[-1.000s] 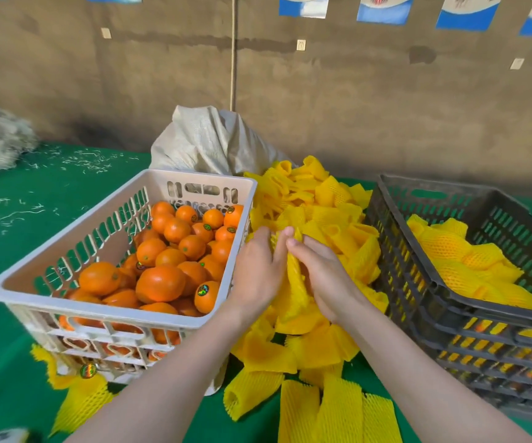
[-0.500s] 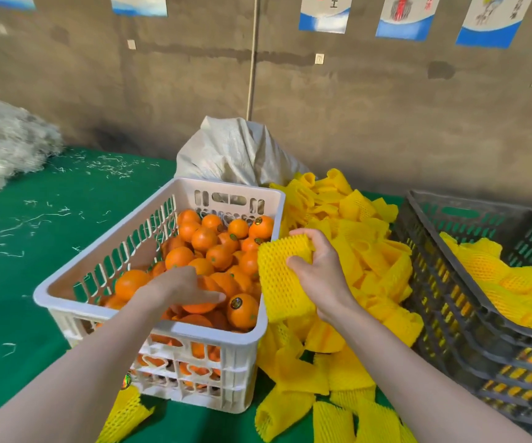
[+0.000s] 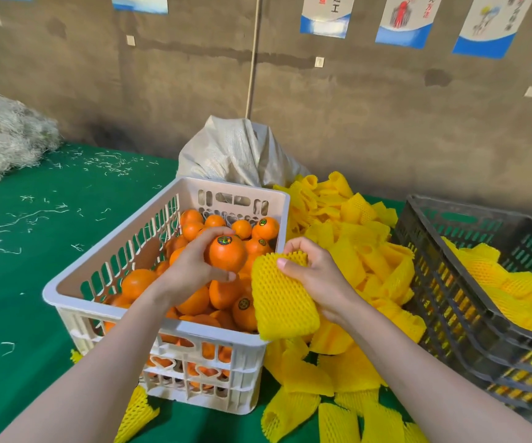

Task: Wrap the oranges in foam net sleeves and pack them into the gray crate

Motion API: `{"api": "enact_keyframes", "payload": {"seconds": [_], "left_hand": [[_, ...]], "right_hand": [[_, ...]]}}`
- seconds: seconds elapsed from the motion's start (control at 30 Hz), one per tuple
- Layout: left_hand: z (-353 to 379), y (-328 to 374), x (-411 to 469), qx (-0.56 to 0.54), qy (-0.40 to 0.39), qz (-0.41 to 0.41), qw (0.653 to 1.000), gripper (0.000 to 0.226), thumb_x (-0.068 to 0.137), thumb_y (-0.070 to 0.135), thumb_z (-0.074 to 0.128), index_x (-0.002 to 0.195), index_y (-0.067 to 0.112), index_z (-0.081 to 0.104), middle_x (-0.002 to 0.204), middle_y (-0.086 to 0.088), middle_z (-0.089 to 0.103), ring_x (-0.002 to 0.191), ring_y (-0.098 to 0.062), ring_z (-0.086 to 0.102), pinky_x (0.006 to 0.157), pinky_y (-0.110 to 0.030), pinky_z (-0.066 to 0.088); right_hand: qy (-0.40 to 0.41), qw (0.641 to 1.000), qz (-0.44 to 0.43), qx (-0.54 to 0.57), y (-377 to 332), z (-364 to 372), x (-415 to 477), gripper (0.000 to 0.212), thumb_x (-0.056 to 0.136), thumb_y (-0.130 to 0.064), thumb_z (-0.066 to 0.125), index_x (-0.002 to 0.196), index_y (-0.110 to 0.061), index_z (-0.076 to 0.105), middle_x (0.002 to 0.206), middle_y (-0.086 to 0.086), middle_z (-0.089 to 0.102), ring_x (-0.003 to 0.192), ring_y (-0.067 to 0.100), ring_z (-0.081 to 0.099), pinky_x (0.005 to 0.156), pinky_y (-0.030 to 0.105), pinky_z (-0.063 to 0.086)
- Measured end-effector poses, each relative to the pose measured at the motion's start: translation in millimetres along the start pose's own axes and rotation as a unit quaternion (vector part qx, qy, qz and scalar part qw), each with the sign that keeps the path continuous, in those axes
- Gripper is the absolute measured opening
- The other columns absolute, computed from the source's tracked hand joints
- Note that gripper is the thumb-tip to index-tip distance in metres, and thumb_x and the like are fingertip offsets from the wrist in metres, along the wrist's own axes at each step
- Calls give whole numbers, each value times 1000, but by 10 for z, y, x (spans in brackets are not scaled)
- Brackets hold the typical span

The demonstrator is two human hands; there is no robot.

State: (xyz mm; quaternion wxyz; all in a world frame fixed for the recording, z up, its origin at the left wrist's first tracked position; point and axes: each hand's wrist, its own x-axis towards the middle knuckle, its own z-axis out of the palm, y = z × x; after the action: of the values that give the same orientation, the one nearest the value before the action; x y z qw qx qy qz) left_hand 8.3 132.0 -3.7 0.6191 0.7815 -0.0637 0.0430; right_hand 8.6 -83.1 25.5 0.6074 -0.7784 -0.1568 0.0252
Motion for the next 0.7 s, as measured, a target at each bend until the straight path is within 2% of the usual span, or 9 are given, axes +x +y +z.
{"api": "enact_keyframes", "payload": {"seconds": [0.1,0.17,0.27,0.33,0.4,0.47,0.53,0.63,0.7], "left_hand": [[89,88,-14,-154,-13,-13,988,75,66,-9,75,121,38,54,130,-3,50,101,-23,65,73,-31,58],[171,135,-10,-267,-33,-29,963,72,62,-3,74,121,34,54,121,-9,57,95,-30,69,68,-36,58],[344,242,20,-383,-46,-73,920,66,69,30,76,130,26,50,125,-14,60,100,-31,67,72,-40,59],[497,333,39,-430,-48,-128,893,65,79,54,55,135,21,48,132,-16,57,114,-34,60,86,-47,55],[663,434,51,-491,-54,-170,853,61,91,55,39,138,16,47,135,-20,53,122,-37,53,86,-49,50],[842,544,46,-535,-55,-186,822,50,98,43,37,137,14,46,134,-21,53,114,-34,57,81,-47,52],[1028,629,53,-542,-35,-174,821,35,98,33,41,129,20,50,124,-18,58,100,-30,60,79,-42,55],[1332,689,58,-510,16,-140,848,22,97,28,46,116,25,56,124,-13,58,101,-29,62,81,-44,53],[1531,694,50,-472,48,-111,873,19,97,28,48,113,30,57,121,-8,60,96,-23,67,68,-37,57]], "right_hand": [[-19,1000,15,5,-14,-54,-42,14,91,-10,59,85,-22,64,79,14,58,77,23,49,72,33,37],[-20,999,27,16,-6,-100,-62,11,92,-10,57,92,-11,68,76,27,58,75,24,49,70,34,38],[-30,998,42,47,3,-204,-104,13,93,-12,55,93,-6,67,78,9,63,72,17,56,66,28,44],[-37,998,28,45,6,-282,-151,12,93,-16,55,84,-16,63,74,4,58,70,16,50,63,28,39],[-38,999,3,28,10,-363,-204,13,93,-18,54,82,-21,60,73,6,47,70,20,39,61,29,31],[-43,999,-14,14,7,-435,-261,12,93,-18,54,82,-21,59,74,5,44,71,19,35,61,28,29],[-42,999,-11,8,-3,-511,-306,11,93,-18,55,83,-20,60,76,7,47,73,18,39,65,29,33],[-2,999,27,25,23,-644,-361,13,92,-18,57,80,-17,61,81,11,50,78,20,42,71,33,33],[28,998,38,29,50,-737,-398,15,92,-17,57,78,-12,62,80,11,51,78,21,44,72,32,34]]}}
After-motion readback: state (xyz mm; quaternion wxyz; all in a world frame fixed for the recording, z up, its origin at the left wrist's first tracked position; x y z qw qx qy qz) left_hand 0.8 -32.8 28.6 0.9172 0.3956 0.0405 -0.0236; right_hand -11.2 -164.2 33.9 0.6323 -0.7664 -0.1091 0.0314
